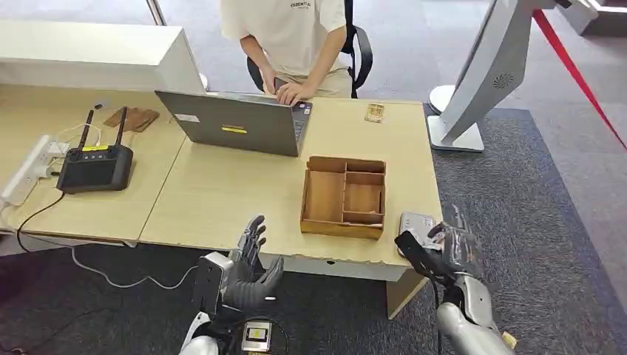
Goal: Pass the card to the sensor for recognition and then transmit it.
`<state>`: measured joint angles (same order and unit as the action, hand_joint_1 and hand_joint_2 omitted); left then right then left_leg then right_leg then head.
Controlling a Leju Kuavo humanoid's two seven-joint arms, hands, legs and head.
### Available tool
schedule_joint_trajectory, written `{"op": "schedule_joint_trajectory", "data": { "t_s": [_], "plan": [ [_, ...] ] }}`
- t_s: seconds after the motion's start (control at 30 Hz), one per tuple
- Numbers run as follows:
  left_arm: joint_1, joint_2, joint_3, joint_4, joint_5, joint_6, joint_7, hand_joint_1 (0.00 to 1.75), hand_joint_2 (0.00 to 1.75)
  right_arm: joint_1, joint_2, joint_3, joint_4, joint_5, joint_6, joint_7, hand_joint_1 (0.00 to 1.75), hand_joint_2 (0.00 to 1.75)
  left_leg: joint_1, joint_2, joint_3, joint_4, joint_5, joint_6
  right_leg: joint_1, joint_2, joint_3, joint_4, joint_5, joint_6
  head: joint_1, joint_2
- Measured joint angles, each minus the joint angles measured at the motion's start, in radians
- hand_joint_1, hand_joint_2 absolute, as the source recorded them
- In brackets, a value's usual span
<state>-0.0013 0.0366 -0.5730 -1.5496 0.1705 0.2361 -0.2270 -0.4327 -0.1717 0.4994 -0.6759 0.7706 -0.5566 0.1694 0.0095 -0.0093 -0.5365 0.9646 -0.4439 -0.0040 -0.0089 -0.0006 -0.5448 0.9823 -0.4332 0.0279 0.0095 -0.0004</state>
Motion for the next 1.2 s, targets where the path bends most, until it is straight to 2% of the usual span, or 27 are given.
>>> {"op": "schedule_joint_trajectory", "data": {
  "t_s": [0.4, 0.9, 1.07, 1.2],
  "plan": [
    [0.0, 0.0, 0.001, 0.0, -0.01, 0.0, 0.002, 0.0, 1.75, -0.02, 0.019, 0.001, 0.077, -0.018, -0.006, -0.014, 1.75, 1.75, 0.0, 0.002, 0.003, 0.0, 0.0, 0.0, 0.0, 0.0, 0.003, 0.0, 0.0, 0.0, 0.0, 0.0],
    [0.001, 0.0, 0.001, 0.0, 0.002, 0.0, -0.002, 0.0, 1.75, -0.047, 0.036, 0.004, 0.105, -0.039, -0.011, -0.036, 1.75, 1.75, 0.0, 0.002, 0.004, 0.0, 0.001, 0.0, 0.0, 0.0, 0.004, 0.0, 0.0, 0.0, 0.0, 0.0],
    [-0.003, 0.002, -0.001, 0.0, 0.015, 0.0, 0.0, 0.0, 1.75, -0.07, 0.045, 0.01, 0.079, -0.047, -0.018, -0.047, 1.75, 1.75, 0.0, 0.001, 0.003, 0.0, 0.001, 0.0, 0.0, 0.0, 0.003, 0.001, 0.001, 0.0, 0.0, 0.0],
    [-0.008, 0.003, -0.001, 0.0, 0.025, 0.0, -0.025, 0.0, 1.75, -0.1, 0.046, 0.018, -0.015, -0.038, -0.019, -0.029, 1.75, 1.75, 0.0, 0.001, 0.003, 0.0, 0.001, 0.0, 0.0, 0.0, 0.002, 0.001, 0.001, 0.0, 0.0, 0.0]
  ]
}}
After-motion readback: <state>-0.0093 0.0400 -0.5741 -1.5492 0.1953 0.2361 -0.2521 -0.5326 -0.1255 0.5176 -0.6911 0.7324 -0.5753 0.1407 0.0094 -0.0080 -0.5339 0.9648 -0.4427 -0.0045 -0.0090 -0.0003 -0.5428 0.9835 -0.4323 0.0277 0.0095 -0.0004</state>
